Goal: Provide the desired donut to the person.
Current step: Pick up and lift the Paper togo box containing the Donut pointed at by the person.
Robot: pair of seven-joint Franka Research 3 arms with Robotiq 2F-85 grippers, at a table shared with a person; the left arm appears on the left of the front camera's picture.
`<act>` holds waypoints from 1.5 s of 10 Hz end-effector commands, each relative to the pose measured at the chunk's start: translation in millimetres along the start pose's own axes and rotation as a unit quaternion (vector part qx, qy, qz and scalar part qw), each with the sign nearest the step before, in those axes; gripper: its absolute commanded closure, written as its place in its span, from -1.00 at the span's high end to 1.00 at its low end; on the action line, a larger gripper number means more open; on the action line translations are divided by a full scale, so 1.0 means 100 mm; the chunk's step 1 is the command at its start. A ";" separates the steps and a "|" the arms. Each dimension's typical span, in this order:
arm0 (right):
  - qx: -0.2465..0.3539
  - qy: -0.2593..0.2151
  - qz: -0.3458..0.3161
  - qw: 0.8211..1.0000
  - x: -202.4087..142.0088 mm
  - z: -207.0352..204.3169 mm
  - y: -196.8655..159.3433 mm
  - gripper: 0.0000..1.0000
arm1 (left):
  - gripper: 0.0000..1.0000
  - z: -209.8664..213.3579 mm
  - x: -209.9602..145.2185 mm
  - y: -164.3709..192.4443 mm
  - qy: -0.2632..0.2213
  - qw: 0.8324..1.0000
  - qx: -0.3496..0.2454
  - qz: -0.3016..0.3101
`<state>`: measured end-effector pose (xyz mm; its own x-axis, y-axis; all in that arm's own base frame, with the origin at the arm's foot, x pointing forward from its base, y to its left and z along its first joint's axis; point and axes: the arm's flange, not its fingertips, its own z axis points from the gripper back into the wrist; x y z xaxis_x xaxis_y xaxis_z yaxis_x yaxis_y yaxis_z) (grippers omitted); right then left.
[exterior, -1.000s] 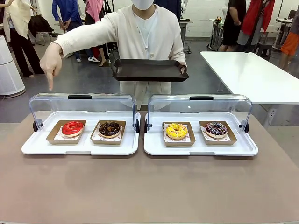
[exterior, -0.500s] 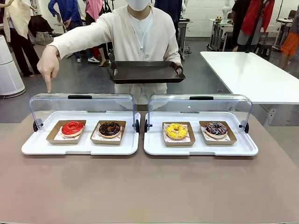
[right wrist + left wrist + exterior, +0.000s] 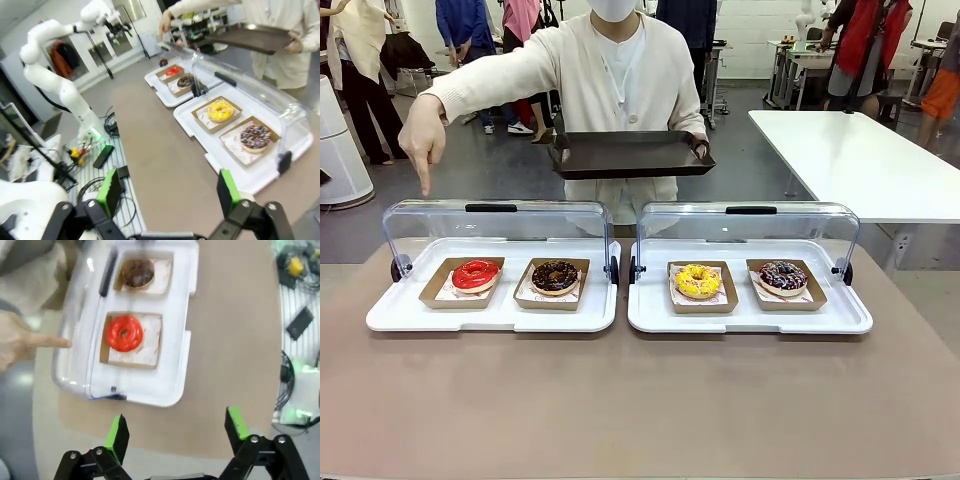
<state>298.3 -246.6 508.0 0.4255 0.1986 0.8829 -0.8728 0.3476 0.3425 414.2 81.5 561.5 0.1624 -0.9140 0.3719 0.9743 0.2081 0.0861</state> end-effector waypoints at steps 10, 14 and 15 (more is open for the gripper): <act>0.002 -0.007 0.003 1.000 -0.01 0.01 0.00 1.00 | 1.00 -1.63 0.65 -0.22 0.132 0.990 -0.009 -0.052; 0.002 -0.007 0.003 1.000 -0.01 0.01 0.00 1.00 | 1.00 -1.63 0.65 -0.22 0.132 0.990 -0.009 -0.052; 0.002 -0.007 0.003 1.000 -0.01 0.01 0.00 1.00 | 1.00 -1.65 0.63 -0.21 0.134 0.989 -0.009 -0.056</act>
<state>298.1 -246.8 508.0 0.4259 0.1982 0.8828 -0.8725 0.3482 0.3427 430.1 -38.0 430.4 0.0869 -0.9908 0.1041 0.9907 0.0970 0.0955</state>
